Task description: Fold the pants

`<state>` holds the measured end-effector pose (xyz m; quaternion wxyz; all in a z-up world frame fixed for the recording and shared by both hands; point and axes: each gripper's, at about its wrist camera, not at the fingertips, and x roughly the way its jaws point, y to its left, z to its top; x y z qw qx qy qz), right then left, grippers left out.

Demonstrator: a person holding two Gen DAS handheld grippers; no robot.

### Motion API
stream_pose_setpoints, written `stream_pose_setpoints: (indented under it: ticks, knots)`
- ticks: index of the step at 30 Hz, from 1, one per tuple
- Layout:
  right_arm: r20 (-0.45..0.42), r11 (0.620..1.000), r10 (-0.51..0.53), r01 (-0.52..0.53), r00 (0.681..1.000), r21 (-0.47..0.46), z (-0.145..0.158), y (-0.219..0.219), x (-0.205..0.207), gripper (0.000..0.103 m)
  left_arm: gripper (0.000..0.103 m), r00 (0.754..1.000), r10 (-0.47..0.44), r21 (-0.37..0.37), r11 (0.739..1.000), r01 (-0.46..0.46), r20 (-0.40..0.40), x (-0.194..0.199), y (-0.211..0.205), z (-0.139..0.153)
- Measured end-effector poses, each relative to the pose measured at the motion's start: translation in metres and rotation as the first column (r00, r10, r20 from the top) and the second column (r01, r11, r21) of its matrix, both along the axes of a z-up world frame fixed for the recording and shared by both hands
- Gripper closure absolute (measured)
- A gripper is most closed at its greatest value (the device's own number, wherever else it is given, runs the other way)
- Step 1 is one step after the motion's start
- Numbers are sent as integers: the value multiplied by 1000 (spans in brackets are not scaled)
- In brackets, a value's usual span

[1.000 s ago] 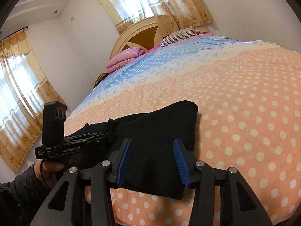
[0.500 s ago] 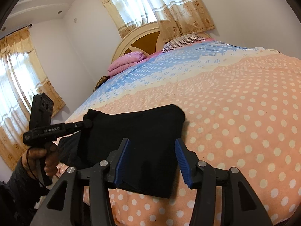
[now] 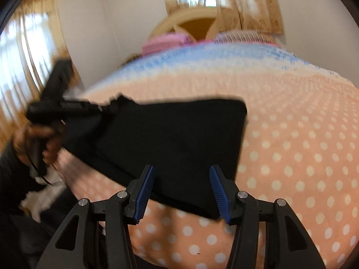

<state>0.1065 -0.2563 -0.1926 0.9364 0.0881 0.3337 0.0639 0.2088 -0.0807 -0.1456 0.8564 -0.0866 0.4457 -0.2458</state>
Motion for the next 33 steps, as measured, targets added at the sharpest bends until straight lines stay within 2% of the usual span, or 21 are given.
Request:
stream_pose_setpoints:
  ticks: [1, 3, 7, 10, 12, 14, 16, 19, 22, 25, 27, 30, 33]
  knots:
    - [6, 1000, 2, -2, 1000, -4, 1, 0, -1, 50, 89, 1000, 0, 16, 1000, 0, 0, -1, -1, -3]
    - [6, 1000, 3, -3, 1000, 6, 5, -1, -1, 50, 80, 1000, 2, 46, 999, -3, 19, -6, -3, -6]
    - [61, 1000, -2, 0, 998, 30, 27, -6, 5, 49, 59, 998, -11, 81, 997, 5, 63, -19, -6, -8]
    - [86, 999, -22, 20, 996, 25, 39, -11, 24, 49, 54, 994, -22, 134, 991, 7, 109, -28, -12, -9]
    - [45, 999, -14, 12, 999, 48, 36, -16, 47, 42, 51, 991, -30, 158, 987, 9, 130, -32, -15, -10]
    - [-42, 998, -58, 58, 997, 14, 20, -24, 73, 42, 47, 990, -33, 161, 987, 10, 139, -34, -15, -10]
    - [-60, 997, -68, 70, 996, 34, 10, -31, 82, 42, 43, 989, -34, 159, 987, 11, 142, -35, -14, -10]
    - [-42, 996, -74, 76, 996, 44, 17, -30, 74, 42, 36, 988, -24, 170, 985, -2, 154, -38, -11, -11]
    - [-22, 995, -87, 88, 996, 36, 29, -24, 53, 42, 35, 987, -18, 171, 985, -10, 162, -40, -10, -12]
    - [-11, 999, -25, 26, 1000, 33, 35, -5, 20, 42, 31, 986, -16, 169, 986, -13, 165, -42, -10, -12]
    - [-32, 1000, 3, -3, 999, -7, 28, 7, 5, 42, 29, 986, -13, 166, 986, -14, 164, -42, -9, -13]
    - [-109, 1000, 9, -12, 994, -28, 1, 14, 0, 41, 28, 986, -18, 168, 986, -10, 166, -43, -9, -14]
    - [-87, 998, 3, -8, 996, -59, -1, 19, -1, 41, 27, 986, -23, 164, 986, -5, 164, -44, -9, -15]
